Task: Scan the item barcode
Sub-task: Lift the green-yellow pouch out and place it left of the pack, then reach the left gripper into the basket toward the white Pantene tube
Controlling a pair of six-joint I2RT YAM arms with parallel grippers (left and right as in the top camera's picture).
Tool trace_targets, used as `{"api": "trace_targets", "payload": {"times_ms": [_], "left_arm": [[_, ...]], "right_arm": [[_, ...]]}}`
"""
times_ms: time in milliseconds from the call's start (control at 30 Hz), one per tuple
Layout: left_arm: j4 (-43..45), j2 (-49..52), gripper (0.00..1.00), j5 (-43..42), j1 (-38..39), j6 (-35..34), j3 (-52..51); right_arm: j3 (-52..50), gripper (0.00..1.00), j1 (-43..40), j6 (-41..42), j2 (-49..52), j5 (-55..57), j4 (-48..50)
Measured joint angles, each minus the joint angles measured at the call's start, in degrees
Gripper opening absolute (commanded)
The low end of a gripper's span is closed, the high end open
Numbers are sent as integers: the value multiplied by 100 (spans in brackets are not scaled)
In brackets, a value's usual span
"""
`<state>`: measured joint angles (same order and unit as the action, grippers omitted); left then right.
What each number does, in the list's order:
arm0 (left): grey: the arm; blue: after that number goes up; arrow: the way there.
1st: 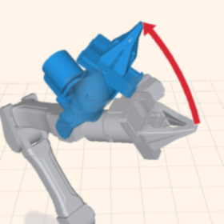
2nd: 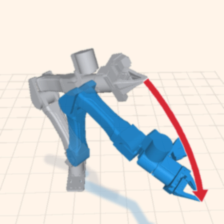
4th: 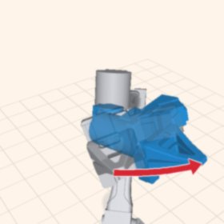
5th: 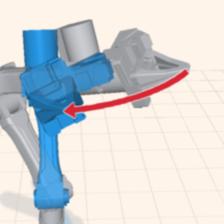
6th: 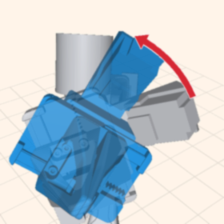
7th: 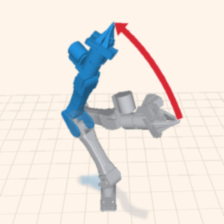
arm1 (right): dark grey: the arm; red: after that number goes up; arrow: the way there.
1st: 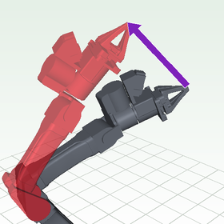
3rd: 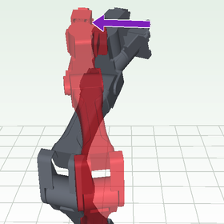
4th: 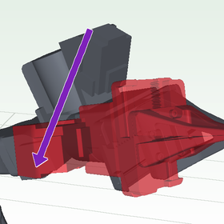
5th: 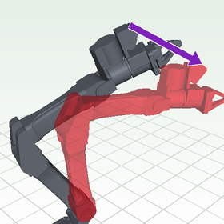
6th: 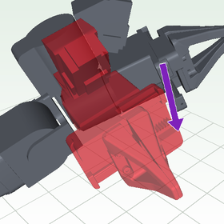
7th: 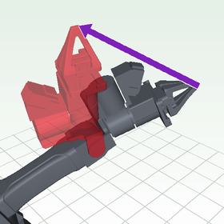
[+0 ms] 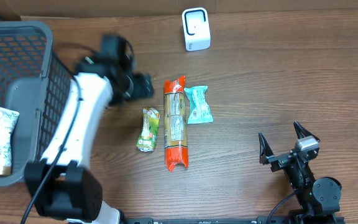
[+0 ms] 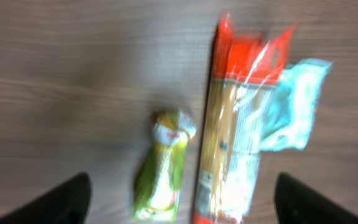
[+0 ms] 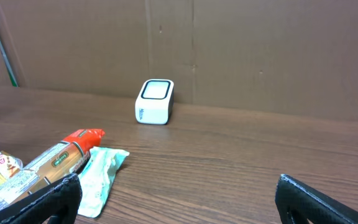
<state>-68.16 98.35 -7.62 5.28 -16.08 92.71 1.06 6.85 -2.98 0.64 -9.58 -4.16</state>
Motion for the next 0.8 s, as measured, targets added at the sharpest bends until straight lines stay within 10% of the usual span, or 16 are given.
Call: {"api": "trace_targets", "payload": {"times_ms": [333, 800], "left_arm": [[-1969, -291, 100, 1475, -1322, 667, 4393], [-2164, -273, 96, 1663, -4332, 382, 3659]], "right_arm": [[0, 100, 0, -2, 0, 0, 0], [0, 100, 0, -2, -2, -2, -2]]}}
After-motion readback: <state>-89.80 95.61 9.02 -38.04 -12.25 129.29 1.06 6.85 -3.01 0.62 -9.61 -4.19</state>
